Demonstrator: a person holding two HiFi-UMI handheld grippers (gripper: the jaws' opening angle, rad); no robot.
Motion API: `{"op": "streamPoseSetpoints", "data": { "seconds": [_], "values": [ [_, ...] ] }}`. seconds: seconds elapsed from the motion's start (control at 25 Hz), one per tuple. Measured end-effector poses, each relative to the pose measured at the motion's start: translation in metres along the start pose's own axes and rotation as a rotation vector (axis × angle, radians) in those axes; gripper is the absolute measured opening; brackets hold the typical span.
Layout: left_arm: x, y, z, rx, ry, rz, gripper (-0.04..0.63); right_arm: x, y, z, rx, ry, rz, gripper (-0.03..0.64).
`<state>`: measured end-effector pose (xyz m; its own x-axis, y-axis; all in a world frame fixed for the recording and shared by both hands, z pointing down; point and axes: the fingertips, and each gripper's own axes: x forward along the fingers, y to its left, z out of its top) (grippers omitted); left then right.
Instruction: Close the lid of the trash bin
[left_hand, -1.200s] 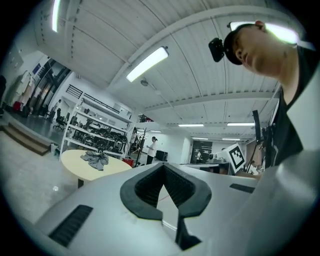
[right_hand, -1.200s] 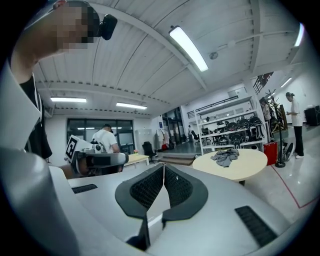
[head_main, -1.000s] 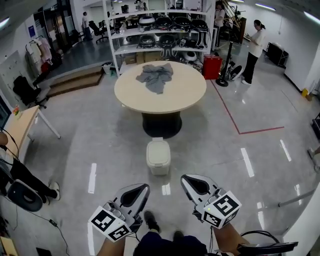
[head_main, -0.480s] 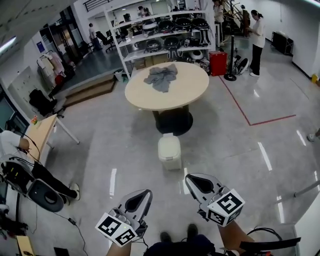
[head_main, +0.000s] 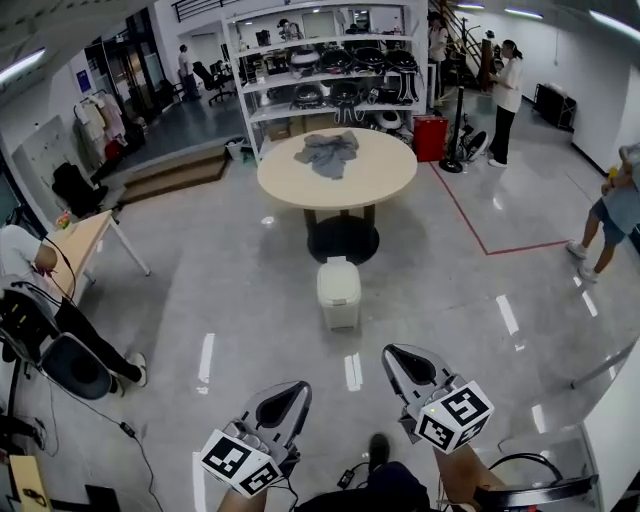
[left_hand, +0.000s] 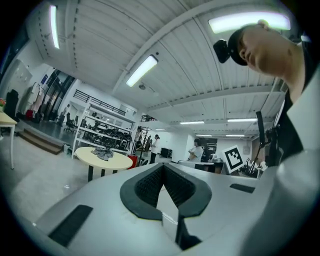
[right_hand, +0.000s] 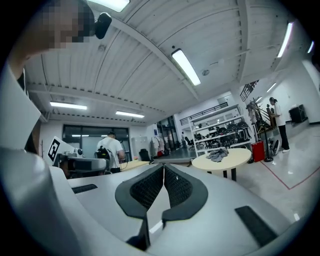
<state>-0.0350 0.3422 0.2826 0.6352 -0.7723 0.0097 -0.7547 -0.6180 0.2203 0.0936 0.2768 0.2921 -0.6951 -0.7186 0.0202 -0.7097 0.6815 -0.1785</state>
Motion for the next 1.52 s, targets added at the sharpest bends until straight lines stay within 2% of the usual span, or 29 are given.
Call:
{"op": "streamPoseSetpoints", "data": {
  "seconds": [0.12,0.4,0.48,0.64,0.92,1.08,1.28,1.52],
  "values": [
    [-0.042,-0.010,-0.006,0.030,0.005,-0.019,-0.003,-0.017,0.042,-0.006,-0.018,0.002,-0.015,0.011],
    [-0.125,-0.036,-0.016,0.024,-0.012,-0.061,-0.003,-0.062,0.125,-0.021,-0.025,0.017,-0.059,0.011],
    [-0.142,-0.046,-0.018,0.020,-0.007,-0.058,-0.003,-0.075,0.143,-0.023,-0.017,0.023,-0.059,0.011],
    [-0.162,-0.078,-0.017,0.018,-0.036,-0.099,-0.003,-0.104,0.165,-0.019,-0.048,0.030,-0.052,0.011],
    [-0.173,-0.124,-0.033,0.032,-0.004,-0.051,-0.003,-0.160,0.168,-0.026,-0.038,0.025,-0.022,0.011],
    [-0.156,-0.164,-0.046,0.026,0.019,-0.034,-0.003,-0.200,0.148,-0.030,-0.020,0.032,0.001,0.011],
    [-0.137,-0.222,-0.061,-0.005,0.017,0.051,-0.003,-0.274,0.126,-0.028,-0.063,0.039,0.048,0.011],
    [-0.126,-0.275,-0.070,0.000,0.051,0.102,-0.003,-0.325,0.103,-0.023,-0.052,0.055,0.034,0.009]
  ]
}}
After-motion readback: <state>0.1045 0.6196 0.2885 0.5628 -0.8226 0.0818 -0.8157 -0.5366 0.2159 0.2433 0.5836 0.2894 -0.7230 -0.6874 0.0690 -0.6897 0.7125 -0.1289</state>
